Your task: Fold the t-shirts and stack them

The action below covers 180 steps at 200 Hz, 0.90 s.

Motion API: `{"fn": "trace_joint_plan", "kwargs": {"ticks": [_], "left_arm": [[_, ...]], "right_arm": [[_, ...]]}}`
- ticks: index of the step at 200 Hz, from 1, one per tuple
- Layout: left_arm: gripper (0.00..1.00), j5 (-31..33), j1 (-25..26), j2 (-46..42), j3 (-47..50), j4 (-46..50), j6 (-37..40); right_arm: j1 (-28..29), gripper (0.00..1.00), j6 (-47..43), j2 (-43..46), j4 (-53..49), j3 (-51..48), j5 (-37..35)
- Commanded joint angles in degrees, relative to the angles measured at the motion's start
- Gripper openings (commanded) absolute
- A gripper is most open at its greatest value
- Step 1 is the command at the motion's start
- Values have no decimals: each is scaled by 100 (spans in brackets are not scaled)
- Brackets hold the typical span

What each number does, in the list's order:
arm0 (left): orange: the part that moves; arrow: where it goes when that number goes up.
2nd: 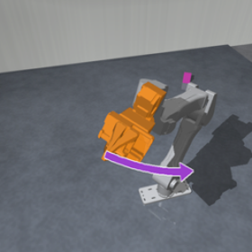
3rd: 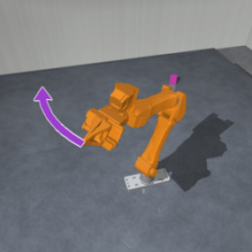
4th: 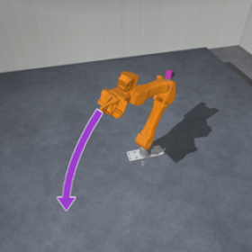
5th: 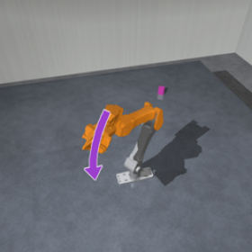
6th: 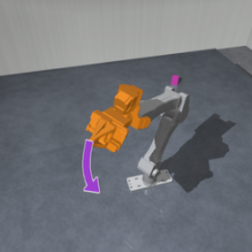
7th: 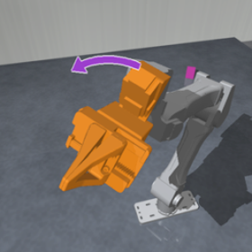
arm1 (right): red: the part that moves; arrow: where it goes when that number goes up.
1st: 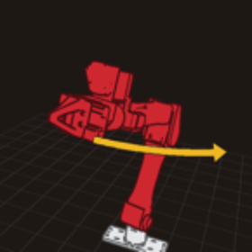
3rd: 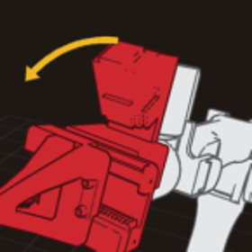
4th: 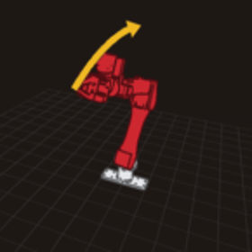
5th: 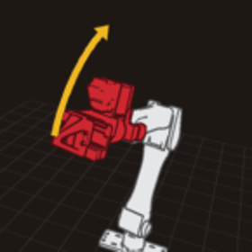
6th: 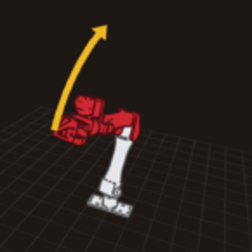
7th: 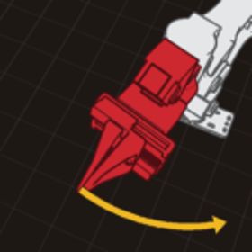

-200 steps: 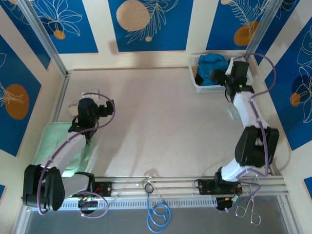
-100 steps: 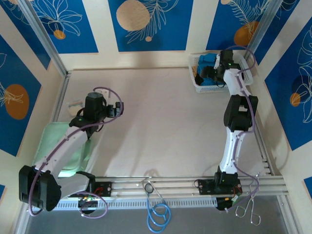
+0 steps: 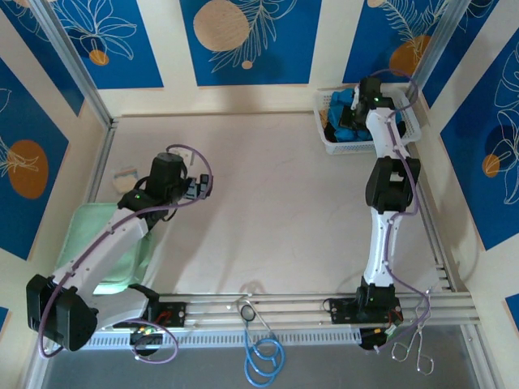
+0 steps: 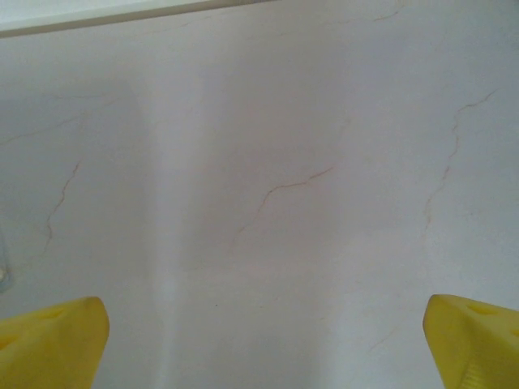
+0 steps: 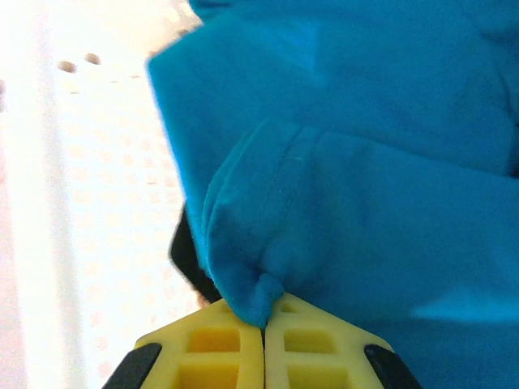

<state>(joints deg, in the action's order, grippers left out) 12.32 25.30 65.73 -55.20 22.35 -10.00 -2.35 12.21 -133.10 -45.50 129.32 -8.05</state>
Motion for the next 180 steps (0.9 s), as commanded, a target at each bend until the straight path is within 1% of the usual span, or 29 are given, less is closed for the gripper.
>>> {"fn": "trace_joint_plan", "kwargs": {"ticks": [1, 33, 64, 85, 142, 180], "left_arm": [[99, 139, 156, -76, -307, 281, 103], [98, 113, 348, -143, -511, 474, 78], [97, -83, 474, -312, -569, 521, 37], [97, -291, 510, -442, -585, 533, -31], [97, -758, 615, -718, -747, 657, -105], [97, -915, 676, -925, -703, 617, -93]], "right_arm": [[251, 0, -127, 1265, 421, -329, -61], [542, 0, -258, 2473, 956, -1120, -212], [845, 0, -328, 3330, 994, -1322, -147], [1118, 0, -397, 3854, 981, -1419, 68], [2288, 0, -431, 5122, 1045, -1837, 277], [2951, 0, 155, 5624, 1187, -2435, 562]]}}
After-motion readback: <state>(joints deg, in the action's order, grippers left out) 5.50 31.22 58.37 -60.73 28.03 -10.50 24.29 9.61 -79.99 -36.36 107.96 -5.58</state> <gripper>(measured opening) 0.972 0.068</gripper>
